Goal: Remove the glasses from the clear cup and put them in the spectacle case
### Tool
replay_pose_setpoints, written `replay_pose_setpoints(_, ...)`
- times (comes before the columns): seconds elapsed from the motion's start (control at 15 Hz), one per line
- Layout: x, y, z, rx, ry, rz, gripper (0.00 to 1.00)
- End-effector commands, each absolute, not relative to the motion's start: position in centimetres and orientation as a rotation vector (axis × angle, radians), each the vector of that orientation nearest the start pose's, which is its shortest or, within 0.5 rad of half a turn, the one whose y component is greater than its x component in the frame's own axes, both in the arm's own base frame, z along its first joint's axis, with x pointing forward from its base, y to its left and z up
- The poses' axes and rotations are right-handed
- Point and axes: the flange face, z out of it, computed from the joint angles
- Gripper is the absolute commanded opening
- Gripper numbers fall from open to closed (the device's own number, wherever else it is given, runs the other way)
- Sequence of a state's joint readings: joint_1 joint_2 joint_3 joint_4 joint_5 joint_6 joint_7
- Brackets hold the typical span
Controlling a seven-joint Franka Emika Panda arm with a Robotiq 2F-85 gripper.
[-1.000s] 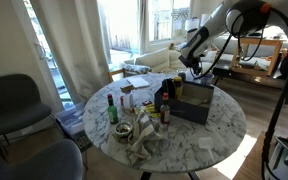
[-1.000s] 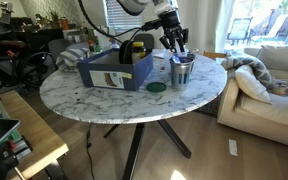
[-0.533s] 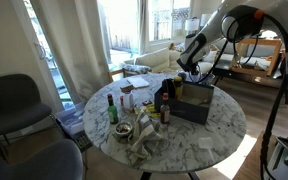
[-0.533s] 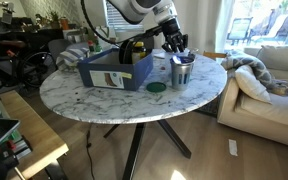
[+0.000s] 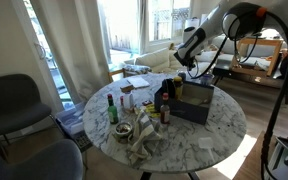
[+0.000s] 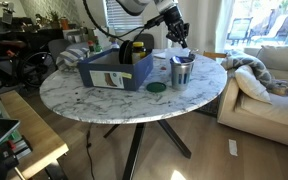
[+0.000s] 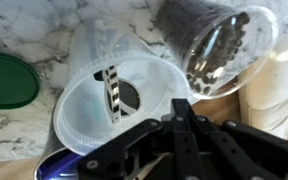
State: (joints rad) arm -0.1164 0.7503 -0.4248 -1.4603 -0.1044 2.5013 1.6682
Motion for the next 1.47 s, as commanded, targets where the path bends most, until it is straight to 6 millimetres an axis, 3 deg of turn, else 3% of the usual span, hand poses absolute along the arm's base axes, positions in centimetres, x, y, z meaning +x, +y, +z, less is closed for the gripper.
replay_pose_setpoints(0.0,68.2,-31.9,34.0,-1.781,2.547,-0.788,0.0)
replay_pose_setpoints(0.07,68.4,-31.3,34.4,-1.821,2.489,-0.757,0.09)
replay_pose_setpoints(0.13,68.3,-30.6,34.7,-1.885,2.433,-0.728,0.27)
replay_pose_setpoints(0.47,66.6,-30.4,36.2,-2.04,2.278,-0.611,0.63)
replay_pose_setpoints(0.8,62.7,-32.0,35.1,-2.298,2.142,-0.351,0.99)
replay_pose_setpoints(0.87,62.0,-32.5,35.0,-2.352,2.149,-0.299,1.0)
replay_pose_setpoints(0.93,61.9,-33.1,35.5,-2.366,2.18,-0.356,1.0)
replay_pose_setpoints(1.0,63.2,-33.1,35.2,-2.313,2.185,-0.379,0.97)
replay_pose_setpoints(1.2,62.7,-33.6,35.5,-2.335,2.186,-0.385,1.0)
replay_pose_setpoints(1.4,63.4,-33.5,33.5,-2.336,2.212,-0.377,1.0)
